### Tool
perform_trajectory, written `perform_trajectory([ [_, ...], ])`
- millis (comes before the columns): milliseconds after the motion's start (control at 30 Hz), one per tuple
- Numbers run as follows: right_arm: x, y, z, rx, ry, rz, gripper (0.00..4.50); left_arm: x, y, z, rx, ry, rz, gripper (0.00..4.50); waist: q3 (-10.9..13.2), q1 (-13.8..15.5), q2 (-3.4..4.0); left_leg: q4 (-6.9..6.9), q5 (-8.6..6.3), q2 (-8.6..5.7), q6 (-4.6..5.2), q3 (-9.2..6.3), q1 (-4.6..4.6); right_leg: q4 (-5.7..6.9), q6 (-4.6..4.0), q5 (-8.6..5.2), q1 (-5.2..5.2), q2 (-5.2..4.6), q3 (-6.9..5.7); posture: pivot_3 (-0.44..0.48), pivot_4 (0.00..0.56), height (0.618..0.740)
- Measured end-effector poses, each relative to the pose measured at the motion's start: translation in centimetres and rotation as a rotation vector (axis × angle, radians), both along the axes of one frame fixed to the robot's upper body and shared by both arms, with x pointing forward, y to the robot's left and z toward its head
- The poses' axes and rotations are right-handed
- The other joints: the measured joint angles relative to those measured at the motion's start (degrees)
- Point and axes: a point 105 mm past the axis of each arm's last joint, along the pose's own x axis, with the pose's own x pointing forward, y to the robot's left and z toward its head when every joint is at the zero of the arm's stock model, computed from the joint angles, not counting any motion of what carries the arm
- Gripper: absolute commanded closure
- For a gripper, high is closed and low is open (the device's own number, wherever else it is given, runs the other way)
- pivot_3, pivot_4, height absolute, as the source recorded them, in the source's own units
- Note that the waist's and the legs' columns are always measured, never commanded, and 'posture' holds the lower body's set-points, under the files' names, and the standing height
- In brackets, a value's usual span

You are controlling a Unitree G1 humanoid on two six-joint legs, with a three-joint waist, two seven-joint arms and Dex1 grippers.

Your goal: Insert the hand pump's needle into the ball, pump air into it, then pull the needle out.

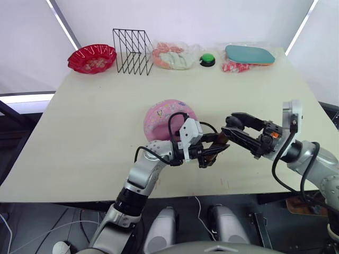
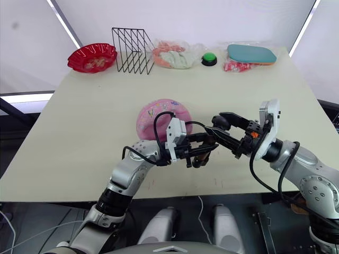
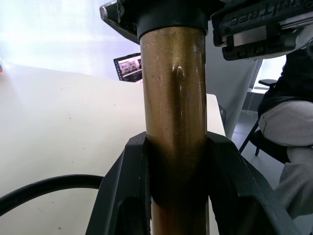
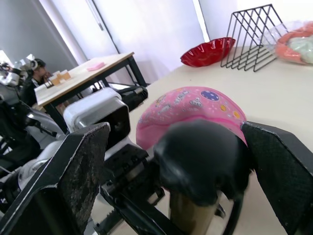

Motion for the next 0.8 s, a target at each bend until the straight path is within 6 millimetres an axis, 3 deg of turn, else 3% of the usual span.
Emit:
perform_trajectory([
  [733,0.54,0.78,-0.56,-0.012,0.007,-0.004,0.79,-0.14,-0.1,-0.4,0.008,0.016,-0.013,3.47,0.0,0.0,0.0,-0.01,-0.01,0.0,0.01,0.0,0.0,-0.02,0.02,-0.01,-0.01,0.01,0.0,0.0,0.15,0.74],
  [800,0.54,0.95,-0.69,-0.016,0.01,0.002,1.31,-0.16,-0.12,-0.41,0.008,0.016,-0.014,3.47,0.0,0.0,0.0,-0.01,-0.01,0.0,0.01,-0.02,0.0,-0.02,0.02,-0.02,-0.01,0.0,-0.01,0.0,0.15,0.74],
])
